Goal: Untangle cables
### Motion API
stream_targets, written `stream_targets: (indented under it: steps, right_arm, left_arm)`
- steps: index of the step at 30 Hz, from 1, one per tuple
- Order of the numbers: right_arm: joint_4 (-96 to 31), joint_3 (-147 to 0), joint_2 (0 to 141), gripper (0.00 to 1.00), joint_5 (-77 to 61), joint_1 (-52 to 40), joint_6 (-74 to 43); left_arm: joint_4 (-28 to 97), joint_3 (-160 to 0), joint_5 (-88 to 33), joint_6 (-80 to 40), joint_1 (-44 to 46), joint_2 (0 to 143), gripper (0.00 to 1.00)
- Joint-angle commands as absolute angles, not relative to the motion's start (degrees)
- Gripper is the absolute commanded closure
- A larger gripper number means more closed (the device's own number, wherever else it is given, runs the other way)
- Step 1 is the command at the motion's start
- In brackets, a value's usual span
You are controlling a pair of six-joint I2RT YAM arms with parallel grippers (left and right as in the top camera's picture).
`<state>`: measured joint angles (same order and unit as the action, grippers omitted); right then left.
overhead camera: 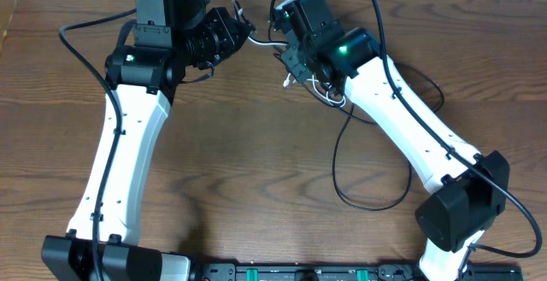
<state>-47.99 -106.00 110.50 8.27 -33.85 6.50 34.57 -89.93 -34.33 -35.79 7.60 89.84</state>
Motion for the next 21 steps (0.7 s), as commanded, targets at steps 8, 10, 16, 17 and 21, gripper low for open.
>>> stream_targets:
  steps: [8,10,16,17,21]
  right_arm:
    - [-47.27,-105.62,109.08,0.76,9.91,-33.58,7.35]
    - [-46.81,-105.62,109.08,0.82,9.89,-33.58,7.31]
    - [-46.22,-105.62,109.08,0.99,9.39,-33.58,6.79]
    - [-46.22,-105.62,109.08,0.99,9.26,-33.56,6.31]
    - [-46.30,-105.62,109.08,0.99,7.60,-33.26,4.62]
  left_arm:
    - [35.35,-91.35,-34.11,-34.57,7.42,89.47,0.92]
    - [36.47,-91.35,-34.09,-34.57,7.42,89.47,0.92]
    - [38.57,-91.35,-34.04,-33.21,7.42,89.47,0.92]
    - [38.70,-91.35,-34.02,-33.04,7.42,89.47,0.92]
    - [39.03,-91.35,-33.26,-32.47,7.42,89.47,0.72]
